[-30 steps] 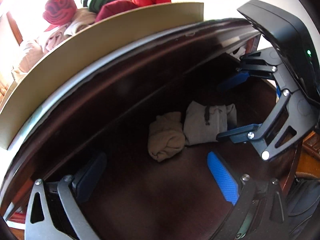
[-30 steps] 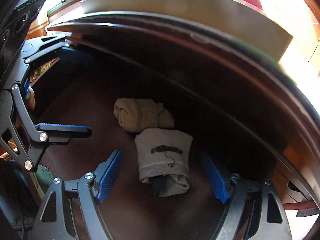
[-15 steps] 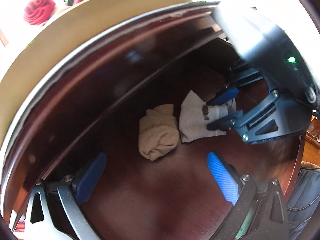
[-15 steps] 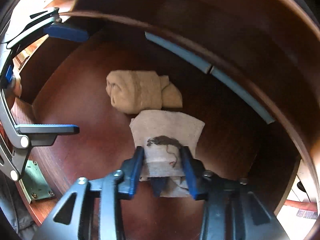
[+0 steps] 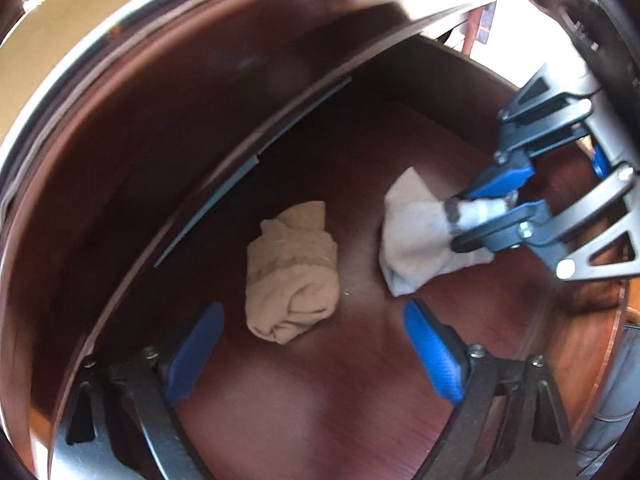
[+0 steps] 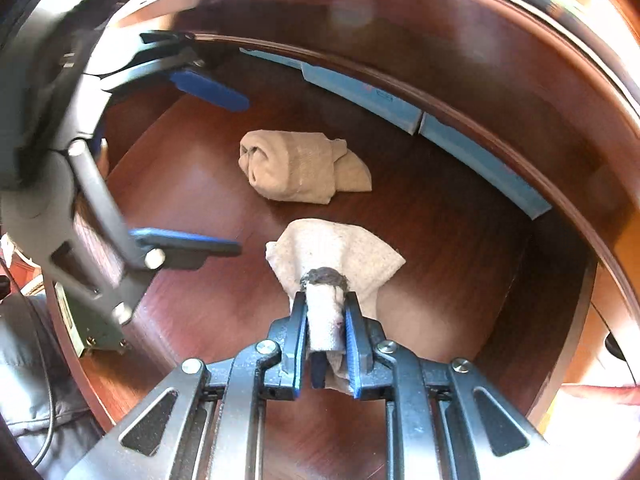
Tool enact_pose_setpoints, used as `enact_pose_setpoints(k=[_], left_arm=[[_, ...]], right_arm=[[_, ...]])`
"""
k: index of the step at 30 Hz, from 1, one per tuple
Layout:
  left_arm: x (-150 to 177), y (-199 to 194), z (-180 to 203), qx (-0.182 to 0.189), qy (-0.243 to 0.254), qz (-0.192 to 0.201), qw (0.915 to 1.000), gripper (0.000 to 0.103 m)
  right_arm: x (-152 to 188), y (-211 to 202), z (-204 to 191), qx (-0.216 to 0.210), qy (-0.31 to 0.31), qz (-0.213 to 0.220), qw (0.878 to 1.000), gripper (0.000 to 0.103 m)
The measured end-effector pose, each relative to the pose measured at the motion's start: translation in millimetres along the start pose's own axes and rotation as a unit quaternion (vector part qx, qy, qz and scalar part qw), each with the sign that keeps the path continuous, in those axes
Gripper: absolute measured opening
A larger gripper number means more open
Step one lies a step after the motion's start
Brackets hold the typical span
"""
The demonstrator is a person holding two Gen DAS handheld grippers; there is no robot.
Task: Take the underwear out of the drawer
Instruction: 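Grasp the grey sock with the right tool while left grasps the beige sock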
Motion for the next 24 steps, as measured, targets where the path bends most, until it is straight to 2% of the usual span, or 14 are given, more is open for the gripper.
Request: enact_pose_setpoints(k=[4,11,12,13,15,16,20,24], left_arm=[[-4,4,5,-0.033,0.014,0.0,0.9994,0.082],[-11,12,25,-0.08,0.053,-0.006,0.9953,0.081],[-12,12,30,-0.088,0.061,-0.006,0.9943,0.078],[-13,13,34,-0.092,0.067,-0.003,0.9935,0.067],[-16,16,37,-0.084,0.066,-0.015,0.9942,0.045],[-16,16,35,-0.089,0.063,-0.012,0.994,0.042],[-11,14,33,-0.073,0.055,-0.012,0.9958,0.034],[-1,2,21,-0.035,0.026,-0.003,0.999,0.032]], right_arm=[[-3,0,13,-0.009,0.008,-0.003,1.0,0.018],[-24,4,23,-0.017,0.01,-0.014,1.0,0.02],[-25,4,23,-0.015,0.01,-0.015,1.0,0.02],[-28,6,22,-0.013,0.009,-0.016,1.0,0.02],[-31,10,23,-0.013,0.008,-0.022,1.0,0.02],[-30,15,20,-0.016,0.01,-0.024,1.0,0.02],[-31,24,24,-0.019,0.016,-0.028,0.999,0.02],[-36,22,26,-0.023,0.016,-0.031,0.999,0.02]])
Point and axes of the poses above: each gripper's, at about its wrist camera, not at the fingertips, and y roughly the way its jaws point, z to its right, x to its underside, the point moved 2 cm from there along y, roughly the way its jaws point, and after that the axes turned 8 degrees about -z, right-handed, at the moved point
